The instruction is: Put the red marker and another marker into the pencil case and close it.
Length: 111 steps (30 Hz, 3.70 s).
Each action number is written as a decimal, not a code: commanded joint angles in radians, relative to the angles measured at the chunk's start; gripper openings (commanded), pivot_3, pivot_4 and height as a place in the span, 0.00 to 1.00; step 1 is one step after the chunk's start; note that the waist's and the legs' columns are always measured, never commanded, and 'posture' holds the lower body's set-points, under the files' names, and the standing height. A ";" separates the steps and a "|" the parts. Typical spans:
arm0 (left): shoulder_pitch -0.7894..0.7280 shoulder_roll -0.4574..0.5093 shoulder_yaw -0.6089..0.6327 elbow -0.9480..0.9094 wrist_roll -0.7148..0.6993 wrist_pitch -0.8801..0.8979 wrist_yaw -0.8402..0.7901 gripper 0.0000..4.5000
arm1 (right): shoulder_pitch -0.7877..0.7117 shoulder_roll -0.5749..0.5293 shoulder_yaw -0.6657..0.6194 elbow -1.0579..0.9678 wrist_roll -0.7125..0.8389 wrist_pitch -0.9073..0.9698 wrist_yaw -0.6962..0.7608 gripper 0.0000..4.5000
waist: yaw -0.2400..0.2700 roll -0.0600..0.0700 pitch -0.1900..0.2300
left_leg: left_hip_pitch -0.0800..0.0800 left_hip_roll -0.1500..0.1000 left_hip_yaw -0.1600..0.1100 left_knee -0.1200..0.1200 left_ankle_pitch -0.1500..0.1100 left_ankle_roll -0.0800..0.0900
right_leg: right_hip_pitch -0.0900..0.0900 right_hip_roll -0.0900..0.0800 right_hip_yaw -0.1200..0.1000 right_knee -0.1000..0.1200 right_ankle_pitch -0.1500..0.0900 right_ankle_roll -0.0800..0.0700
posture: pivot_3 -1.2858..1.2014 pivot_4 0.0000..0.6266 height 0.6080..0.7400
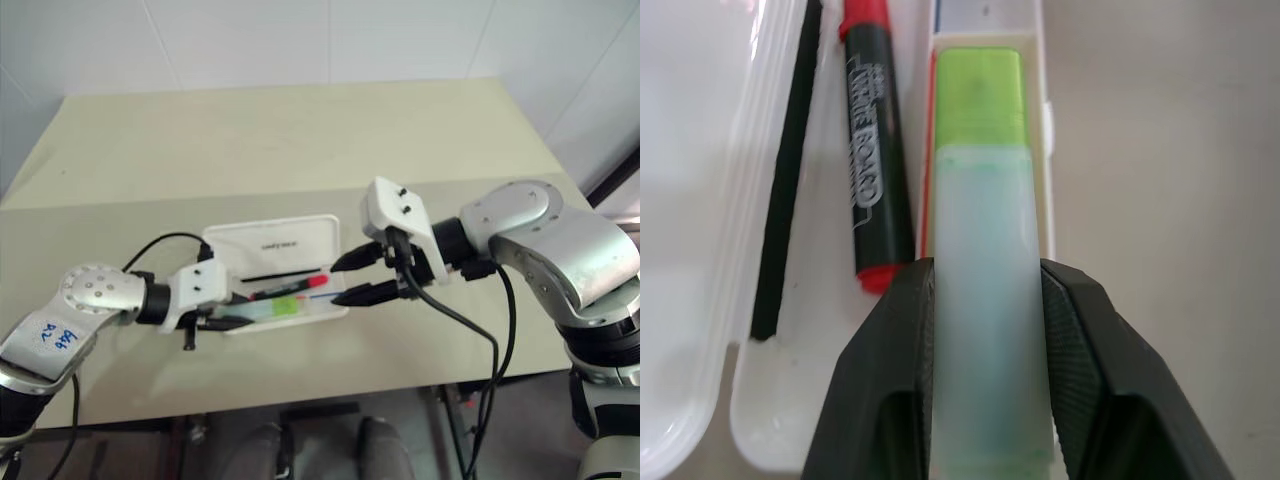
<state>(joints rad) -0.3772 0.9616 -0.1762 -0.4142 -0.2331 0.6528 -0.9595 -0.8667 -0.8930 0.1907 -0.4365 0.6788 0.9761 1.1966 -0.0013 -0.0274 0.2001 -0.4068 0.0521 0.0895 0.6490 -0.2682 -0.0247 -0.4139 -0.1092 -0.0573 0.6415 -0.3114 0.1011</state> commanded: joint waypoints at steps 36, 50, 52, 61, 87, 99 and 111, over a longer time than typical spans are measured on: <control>-0.167 0.037 0.486 -0.125 -0.525 0.333 0.033 0.99 | -0.096 -0.015 0.243 0.706 -0.601 -0.680 0.132 0.52 | -0.004 0.000 0.000 | 0.000 0.000 0.001 0.001 0.000 0.000 | 0.000 0.000 0.001 -0.001 0.000 0.001 | 0.52 0.24 1.00; -0.075 0.097 0.561 -0.168 -0.601 0.347 0.080 0.99 | -0.205 0.080 0.270 1.119 -0.829 -0.998 0.247 0.52 | -0.026 0.000 0.000 | 0.001 0.000 0.002 0.001 0.001 -0.002 | 0.000 0.001 0.002 0.001 0.000 0.001 | 0.52 0.24 1.00; -0.059 0.109 0.568 -0.166 -0.599 0.343 0.082 0.99 | -0.213 0.096 0.274 1.154 -0.857 -1.031 0.238 0.52 | -0.027 0.000 0.000 | 0.001 0.000 0.002 0.001 0.001 -0.002 | 0.000 0.001 0.002 0.001 0.000 0.001 | 0.52 0.24 1.00; -0.001 0.144 0.590 -0.152 -0.583 0.308 0.071 0.99 | -0.243 0.165 0.279 1.278 -0.944 -1.122 0.220 0.52 | -0.033 -0.001 0.000 | 0.004 0.001 0.002 0.002 0.001 -0.003 | 0.001 0.002 0.004 0.001 0.000 0.001 | 0.52 0.24 1.00; 0.251 0.232 0.686 -0.024 -0.396 0.117 -0.068 1.00 | -0.081 0.115 0.143 0.308 -0.548 -0.443 0.370 0.07 | -0.027 0.000 0.000 | 0.002 0.011 0.005 0.002 -0.003 -0.008 | -0.002 0.013 0.008 0.002 -0.001 -0.002 | 0.52 0.24 1.00; 0.165 0.218 0.561 0.016 -0.379 0.045 -0.071 1.00 | -0.077 0.229 0.274 0.321 -0.570 -0.416 0.243 0.07 | -0.029 0.000 0.000 | 0.002 0.011 0.006 0.004 -0.005 -0.006 | -0.002 0.013 0.008 0.002 -0.001 -0.002 | 0.52 0.24 1.00; 0.182 0.206 0.585 -0.021 -0.420 0.057 -0.081 1.00 | -0.097 0.309 0.323 0.425 -0.630 -0.488 0.222 0.07 | -0.027 0.000 0.000 | 0.001 0.011 0.007 0.005 -0.005 -0.006 | -0.003 0.013 0.008 0.002 -0.001 -0.002 | 0.52 0.24 1.00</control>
<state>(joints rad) -0.1954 1.1754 0.3753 -0.4061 -0.6403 0.7139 -1.0405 -0.9373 -0.5873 0.5086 -0.0095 0.0562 0.5138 1.4210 -0.0279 -0.0275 0.2001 -0.4054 0.0629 0.0963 0.6538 -0.2734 -0.0307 -0.4164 -0.0966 -0.0489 0.6440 -0.3122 0.0993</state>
